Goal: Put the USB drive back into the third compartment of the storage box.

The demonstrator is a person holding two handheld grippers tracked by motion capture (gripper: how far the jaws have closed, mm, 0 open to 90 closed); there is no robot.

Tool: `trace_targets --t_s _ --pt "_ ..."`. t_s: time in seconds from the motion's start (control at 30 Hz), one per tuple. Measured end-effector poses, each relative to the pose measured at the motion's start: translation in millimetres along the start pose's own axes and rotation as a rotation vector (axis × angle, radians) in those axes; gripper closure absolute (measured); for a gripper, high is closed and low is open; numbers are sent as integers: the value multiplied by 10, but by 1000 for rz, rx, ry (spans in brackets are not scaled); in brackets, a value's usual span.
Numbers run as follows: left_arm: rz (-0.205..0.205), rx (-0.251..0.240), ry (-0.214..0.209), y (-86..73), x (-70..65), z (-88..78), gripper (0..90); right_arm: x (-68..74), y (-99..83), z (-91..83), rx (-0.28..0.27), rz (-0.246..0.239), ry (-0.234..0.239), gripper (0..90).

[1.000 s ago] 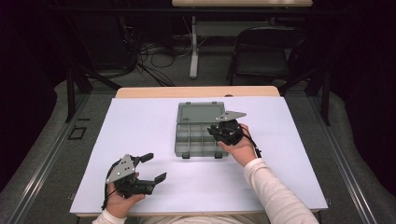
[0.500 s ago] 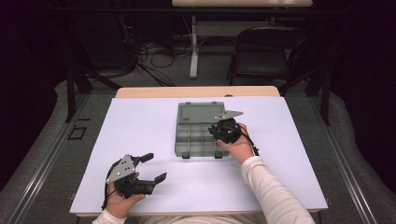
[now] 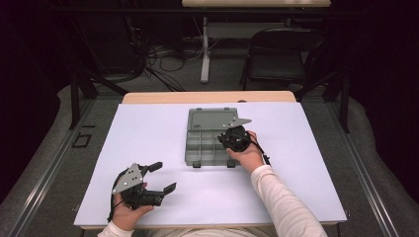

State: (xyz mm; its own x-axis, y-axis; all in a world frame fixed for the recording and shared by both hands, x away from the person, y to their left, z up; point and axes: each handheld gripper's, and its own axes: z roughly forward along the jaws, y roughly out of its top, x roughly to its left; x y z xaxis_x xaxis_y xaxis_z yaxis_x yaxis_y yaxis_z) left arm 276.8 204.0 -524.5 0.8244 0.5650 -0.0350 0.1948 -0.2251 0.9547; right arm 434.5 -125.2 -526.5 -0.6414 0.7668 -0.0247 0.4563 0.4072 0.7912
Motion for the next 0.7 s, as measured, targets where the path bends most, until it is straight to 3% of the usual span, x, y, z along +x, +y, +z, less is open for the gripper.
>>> trace_targets --t_s 0.7 --pt "-3 -1 -1 -1 2 1 150 29 -5 47 0 4 2 786"
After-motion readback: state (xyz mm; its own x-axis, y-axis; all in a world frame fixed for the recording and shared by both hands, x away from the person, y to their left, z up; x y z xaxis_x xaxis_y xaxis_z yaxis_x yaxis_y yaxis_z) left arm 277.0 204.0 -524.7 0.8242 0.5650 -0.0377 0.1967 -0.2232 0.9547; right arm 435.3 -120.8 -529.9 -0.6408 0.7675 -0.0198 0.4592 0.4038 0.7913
